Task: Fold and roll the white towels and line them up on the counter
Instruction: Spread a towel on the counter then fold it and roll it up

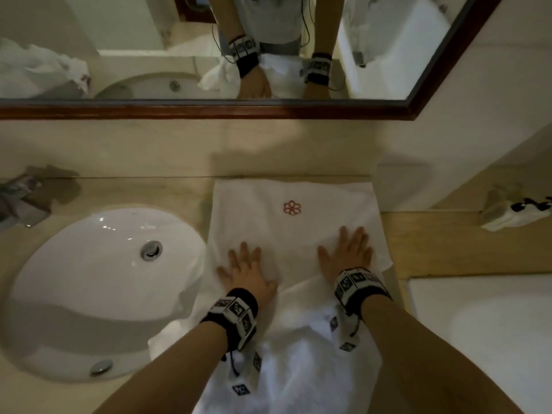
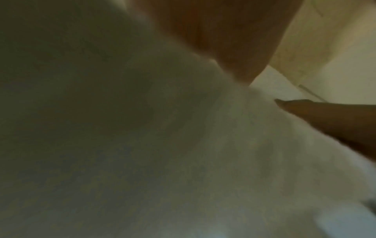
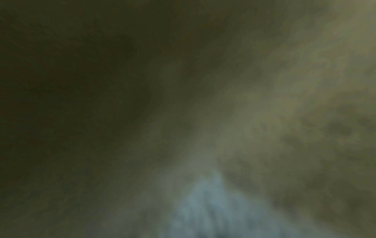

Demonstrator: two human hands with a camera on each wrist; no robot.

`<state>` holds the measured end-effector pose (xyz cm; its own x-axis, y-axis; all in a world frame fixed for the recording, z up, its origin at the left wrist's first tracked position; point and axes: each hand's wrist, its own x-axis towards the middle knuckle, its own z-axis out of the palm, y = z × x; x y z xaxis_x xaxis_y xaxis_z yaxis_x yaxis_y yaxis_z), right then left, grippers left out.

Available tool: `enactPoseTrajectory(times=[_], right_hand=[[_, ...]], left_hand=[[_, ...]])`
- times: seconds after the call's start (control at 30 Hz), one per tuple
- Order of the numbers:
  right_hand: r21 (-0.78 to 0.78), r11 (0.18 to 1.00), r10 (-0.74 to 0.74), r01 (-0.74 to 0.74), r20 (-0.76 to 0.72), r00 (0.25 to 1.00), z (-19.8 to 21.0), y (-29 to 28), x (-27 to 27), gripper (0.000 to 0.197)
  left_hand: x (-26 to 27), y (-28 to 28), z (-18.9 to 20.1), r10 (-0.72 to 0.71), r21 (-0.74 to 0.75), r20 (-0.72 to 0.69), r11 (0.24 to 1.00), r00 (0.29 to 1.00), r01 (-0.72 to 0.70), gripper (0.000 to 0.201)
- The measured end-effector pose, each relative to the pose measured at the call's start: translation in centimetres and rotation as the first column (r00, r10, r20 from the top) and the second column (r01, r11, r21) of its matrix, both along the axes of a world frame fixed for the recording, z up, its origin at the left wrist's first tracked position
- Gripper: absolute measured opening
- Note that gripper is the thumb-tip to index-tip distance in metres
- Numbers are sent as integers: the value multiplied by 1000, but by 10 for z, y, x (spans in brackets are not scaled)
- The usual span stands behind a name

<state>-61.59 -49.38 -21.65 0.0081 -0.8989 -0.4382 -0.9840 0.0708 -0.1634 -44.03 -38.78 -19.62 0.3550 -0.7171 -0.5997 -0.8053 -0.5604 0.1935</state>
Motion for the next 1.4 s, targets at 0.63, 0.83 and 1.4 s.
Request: enactPoseTrajectory(times=[0.63, 0.83, 1.4], right_hand=[[-86, 918, -359, 388, 243, 901, 17, -115, -5, 25], [-22, 873, -439, 488, 404, 803, 32, -109, -2, 35], [-90, 867, -427, 490, 372, 824, 31, 97, -62, 40]], left_hand=[[48, -71, -21, -64, -125, 78, 989, 995, 73, 76], [51, -73, -22, -22, -116, 61, 993, 998, 29, 77], [44, 91, 28, 512, -227, -113, 821, 851, -524, 44]])
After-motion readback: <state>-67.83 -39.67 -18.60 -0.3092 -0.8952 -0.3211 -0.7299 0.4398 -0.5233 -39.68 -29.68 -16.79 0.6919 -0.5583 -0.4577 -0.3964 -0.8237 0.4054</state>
